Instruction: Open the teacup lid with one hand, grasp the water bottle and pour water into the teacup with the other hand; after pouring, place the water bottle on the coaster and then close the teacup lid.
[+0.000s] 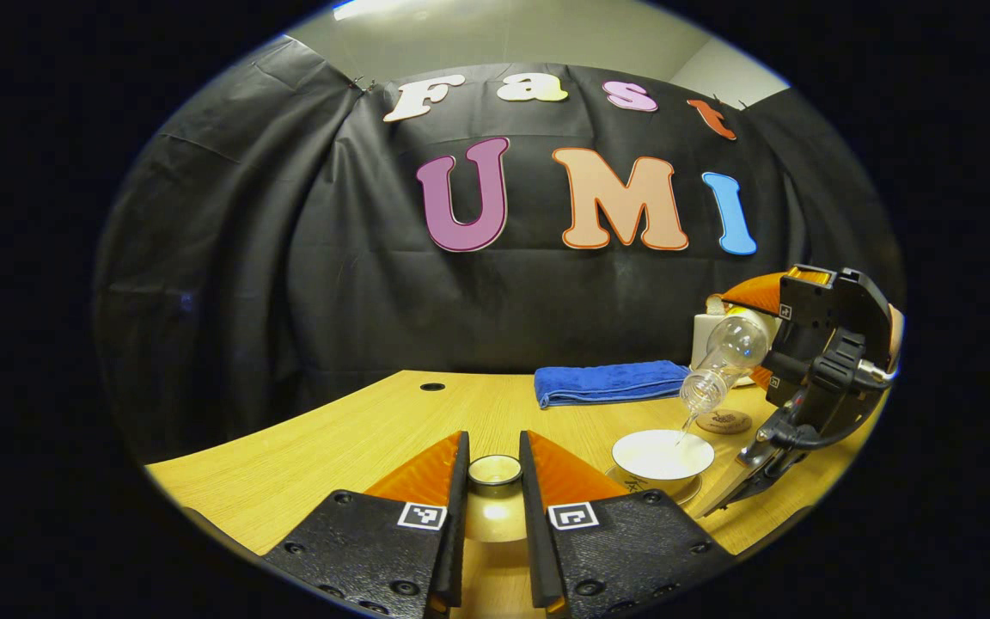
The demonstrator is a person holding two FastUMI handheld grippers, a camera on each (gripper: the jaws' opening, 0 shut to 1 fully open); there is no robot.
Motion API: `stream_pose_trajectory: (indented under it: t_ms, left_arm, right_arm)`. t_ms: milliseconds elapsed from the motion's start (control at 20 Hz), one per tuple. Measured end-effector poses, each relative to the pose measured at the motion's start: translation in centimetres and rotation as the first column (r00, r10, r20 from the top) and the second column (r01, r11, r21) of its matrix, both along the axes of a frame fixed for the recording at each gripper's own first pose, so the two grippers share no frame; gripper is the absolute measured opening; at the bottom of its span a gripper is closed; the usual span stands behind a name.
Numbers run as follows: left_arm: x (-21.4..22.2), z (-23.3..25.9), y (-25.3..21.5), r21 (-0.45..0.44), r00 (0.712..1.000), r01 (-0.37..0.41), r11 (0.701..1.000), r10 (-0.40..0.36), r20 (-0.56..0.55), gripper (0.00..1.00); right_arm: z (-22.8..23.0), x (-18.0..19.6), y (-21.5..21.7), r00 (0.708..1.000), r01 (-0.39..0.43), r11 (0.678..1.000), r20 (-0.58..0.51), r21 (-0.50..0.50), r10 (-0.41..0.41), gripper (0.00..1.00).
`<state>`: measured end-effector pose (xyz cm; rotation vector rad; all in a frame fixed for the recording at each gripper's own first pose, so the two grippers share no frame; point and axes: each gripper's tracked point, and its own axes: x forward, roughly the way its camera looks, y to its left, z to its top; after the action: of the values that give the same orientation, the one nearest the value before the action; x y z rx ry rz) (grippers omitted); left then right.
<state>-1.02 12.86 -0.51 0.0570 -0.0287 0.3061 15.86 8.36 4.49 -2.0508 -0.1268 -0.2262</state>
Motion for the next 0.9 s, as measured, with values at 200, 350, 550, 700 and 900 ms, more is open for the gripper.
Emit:
stream_pose_trajectory:
  t_ms: [200, 350, 550, 700, 900]
  left_arm:
    - [0.1, 0.1, 0.0, 0.000, 1.000, 0.000, 1.000, 0.000, 0.001, 0.28]
    - [0.1, 0.0, 0.0, -0.001, 1.000, 0.000, 1.000, 0.000, 0.000, 0.28]
    - [0.0, 0.0, 0.0, 0.001, 1.000, 0.000, 1.000, 0.000, 0.001, 0.28]
    - [0.0, 0.0, 0.0, 0.001, 1.000, 0.000, 1.000, 0.000, 0.000, 0.28]
    - [0.0, 0.2, 0.0, 0.001, 1.000, 0.000, 1.000, 0.000, -0.001, 0.28]
  right_arm:
    - [1.0, 0.0, 0.8, 1.000, -0.023, 0.999, 0.019, -0.035, 0.024, 0.78]
    - [1.6, 0.0, 0.8, 0.999, -0.028, 0.999, 0.029, -0.025, 0.029, 0.79]
    - [0.4, 0.0, 0.0, 1.000, -0.009, 0.999, -0.008, 0.054, 0.009, 0.78]
    - [-0.8, -0.1, 0.0, 0.999, -0.002, 0.994, -0.041, 0.110, 0.006, 0.79]
    - [-3.9, -0.2, -1.0, 0.989, 0.061, 0.924, -0.147, 0.376, -0.006, 0.77]
